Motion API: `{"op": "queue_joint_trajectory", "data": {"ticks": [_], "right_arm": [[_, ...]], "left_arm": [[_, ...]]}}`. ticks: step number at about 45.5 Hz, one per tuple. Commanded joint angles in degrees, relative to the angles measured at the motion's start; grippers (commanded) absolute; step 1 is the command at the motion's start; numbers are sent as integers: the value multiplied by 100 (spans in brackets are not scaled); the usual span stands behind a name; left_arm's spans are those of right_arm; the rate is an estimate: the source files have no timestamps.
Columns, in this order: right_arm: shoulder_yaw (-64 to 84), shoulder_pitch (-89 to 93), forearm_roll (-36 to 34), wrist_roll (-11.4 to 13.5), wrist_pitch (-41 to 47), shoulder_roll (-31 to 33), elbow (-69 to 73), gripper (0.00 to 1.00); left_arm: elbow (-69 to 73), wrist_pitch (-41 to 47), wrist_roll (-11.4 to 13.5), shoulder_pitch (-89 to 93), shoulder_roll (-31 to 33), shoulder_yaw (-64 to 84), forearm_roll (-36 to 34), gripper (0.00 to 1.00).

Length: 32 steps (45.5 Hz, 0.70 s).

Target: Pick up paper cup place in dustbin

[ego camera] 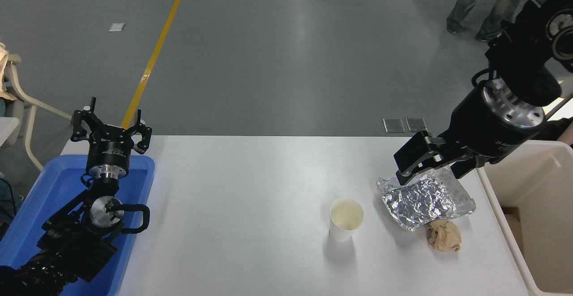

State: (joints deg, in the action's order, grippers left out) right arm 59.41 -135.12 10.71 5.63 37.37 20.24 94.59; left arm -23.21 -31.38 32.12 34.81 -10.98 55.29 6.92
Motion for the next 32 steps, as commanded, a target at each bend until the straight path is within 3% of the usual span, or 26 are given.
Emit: {"op": "queue_joint_trajectory", "data": {"ticks": [1, 15, 22, 32], "right_arm": [[-385, 1373, -7, 35, -1055, -986, -1099, 100], [-939, 3351, 45, 44, -1645, -1883, -2612, 100], [-1115, 3958, 150, 44, -1698, -1954, -2999, 100], [-1107, 4565, 976, 35, -1979, -1892, -3052, 99]], "left_arm": [[1, 0, 5, 0, 0, -9, 3, 99], [1, 0, 5, 0, 0, -9, 3, 99], [1, 0, -4, 8, 0, -9, 3, 99], [1, 0, 5, 0, 0, -9, 3, 99]]}}
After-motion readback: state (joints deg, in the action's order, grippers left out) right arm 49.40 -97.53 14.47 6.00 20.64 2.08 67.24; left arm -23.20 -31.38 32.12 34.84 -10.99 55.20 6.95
